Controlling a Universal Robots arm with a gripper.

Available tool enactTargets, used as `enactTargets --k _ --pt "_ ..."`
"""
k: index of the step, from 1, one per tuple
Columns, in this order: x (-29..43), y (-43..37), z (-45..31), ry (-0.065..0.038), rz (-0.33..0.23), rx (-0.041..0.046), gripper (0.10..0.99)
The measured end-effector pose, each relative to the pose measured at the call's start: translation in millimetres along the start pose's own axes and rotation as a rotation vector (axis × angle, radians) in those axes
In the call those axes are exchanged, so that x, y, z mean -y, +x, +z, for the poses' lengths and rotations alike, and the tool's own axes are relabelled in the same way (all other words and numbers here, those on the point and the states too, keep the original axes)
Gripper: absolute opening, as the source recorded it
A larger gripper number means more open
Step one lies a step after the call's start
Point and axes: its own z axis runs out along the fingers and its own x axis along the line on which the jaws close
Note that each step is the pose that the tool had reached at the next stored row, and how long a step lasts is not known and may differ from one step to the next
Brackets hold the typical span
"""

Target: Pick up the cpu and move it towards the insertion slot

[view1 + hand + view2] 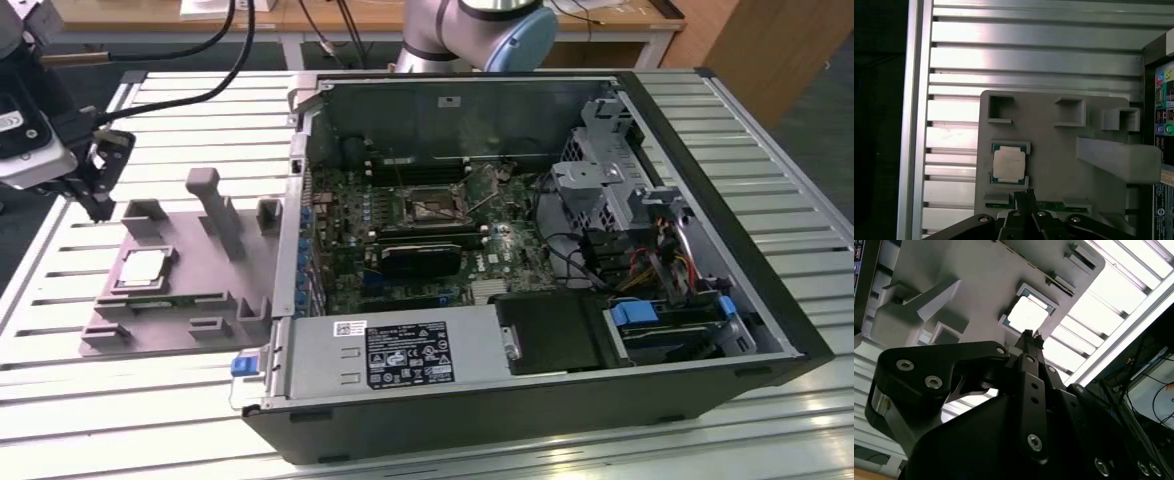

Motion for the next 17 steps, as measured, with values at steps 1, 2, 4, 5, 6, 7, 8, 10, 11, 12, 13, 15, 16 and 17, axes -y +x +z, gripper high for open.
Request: enactTargets --k 1,2,4,5,6,7,8,10,11,12,13,15,16,17 --pt "0.5 0.2 1.8 0.000 0.000 0.0000 0.102" --pt "1.0 0.3 3.8 0.000 0.000 0.0000 0.102" --pt "1.9 0.3 7.3 -0.001 -0.001 0.0000 0.102" --pt "2.4 0.4 9.1 -0.001 -0.002 -0.0001 0.102" --pt "2.8 0.4 10.9 -0.001 -0.002 -0.0001 0.102" --pt "3.3 0.5 12.7 -0.001 -0.003 -0.0001 0.102" --pt "3.8 0.5 14.4 -0.001 -0.004 -0.0002 0.102" --pt "4.8 0.5 18.0 -0.001 -0.004 -0.0002 0.102" --pt "5.2 0.5 19.9 -0.002 -0.004 -0.0002 0.102" --pt "5.6 0.6 21.7 -0.002 -0.005 -0.0002 0.102" --pt "6.0 0.6 23.5 -0.002 -0.005 -0.0002 0.102" --pt "6.7 0.6 27.0 -0.002 -0.006 -0.0002 0.102" --pt "7.1 0.6 28.9 -0.003 -0.006 -0.0002 0.102" --pt "7.4 0.6 30.8 -0.003 -0.006 -0.0002 0.102"
